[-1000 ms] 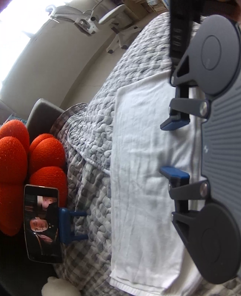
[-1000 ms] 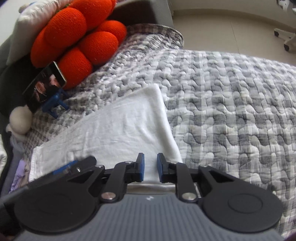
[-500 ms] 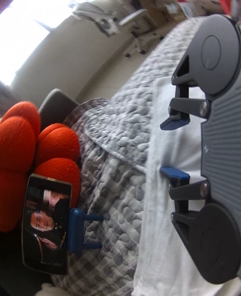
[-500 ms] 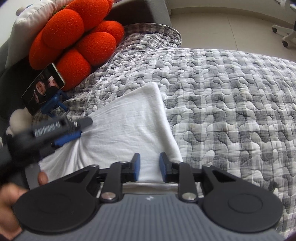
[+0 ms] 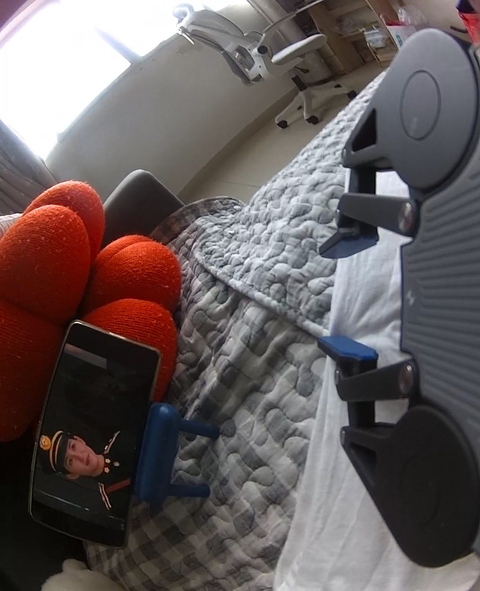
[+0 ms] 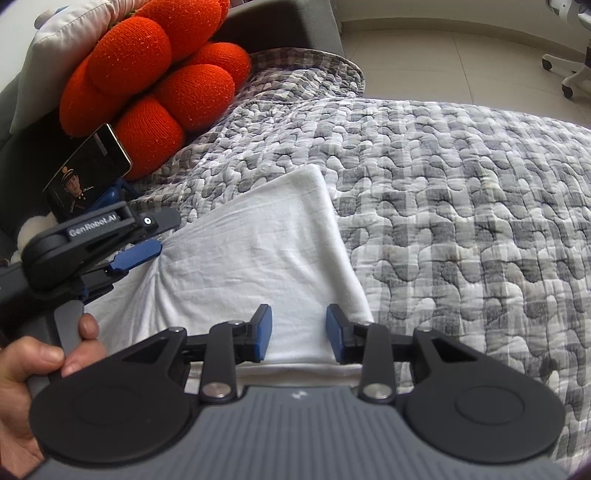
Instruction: Fold clothes
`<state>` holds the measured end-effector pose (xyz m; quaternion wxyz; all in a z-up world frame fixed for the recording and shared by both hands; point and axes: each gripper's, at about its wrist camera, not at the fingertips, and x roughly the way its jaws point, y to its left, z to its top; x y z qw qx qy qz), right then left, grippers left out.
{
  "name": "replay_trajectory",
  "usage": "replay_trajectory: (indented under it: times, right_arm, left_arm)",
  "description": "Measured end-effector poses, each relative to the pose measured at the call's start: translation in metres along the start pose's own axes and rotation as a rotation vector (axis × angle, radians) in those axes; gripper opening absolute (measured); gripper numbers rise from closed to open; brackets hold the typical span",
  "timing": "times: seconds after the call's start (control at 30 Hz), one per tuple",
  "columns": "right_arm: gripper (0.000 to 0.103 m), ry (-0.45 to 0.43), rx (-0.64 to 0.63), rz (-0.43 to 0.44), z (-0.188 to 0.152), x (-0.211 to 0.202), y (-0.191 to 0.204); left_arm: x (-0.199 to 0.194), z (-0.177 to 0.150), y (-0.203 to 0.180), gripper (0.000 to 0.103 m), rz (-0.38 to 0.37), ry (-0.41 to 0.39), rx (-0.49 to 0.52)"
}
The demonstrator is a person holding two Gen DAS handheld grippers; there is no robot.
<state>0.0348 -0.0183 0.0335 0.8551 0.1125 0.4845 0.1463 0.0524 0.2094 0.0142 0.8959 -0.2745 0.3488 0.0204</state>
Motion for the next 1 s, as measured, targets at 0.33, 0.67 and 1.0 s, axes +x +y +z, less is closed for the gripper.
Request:
replay_trajectory:
  times: [0.33, 0.67, 1.0]
  right_arm:
    - [0.038, 0.001, 0.032, 0.039, -0.001, -0.001, -0.009]
    - [0.038, 0.003, 0.051, 0.055, -0.001, -0.003, -0.013]
    - [0.038, 0.009, 0.065, 0.061, 0.001, -0.004, -0.016]
  left_arm:
    - [-0.037, -0.037, -0.015, 0.049, 0.036, 0.021, 0.074]
    - [-0.079, -0.088, -0.027, 0.05, 0.088, 0.046, 0.179]
    - [-0.092, -0.116, -0.039, 0.055, 0.117, 0.091, 0.296]
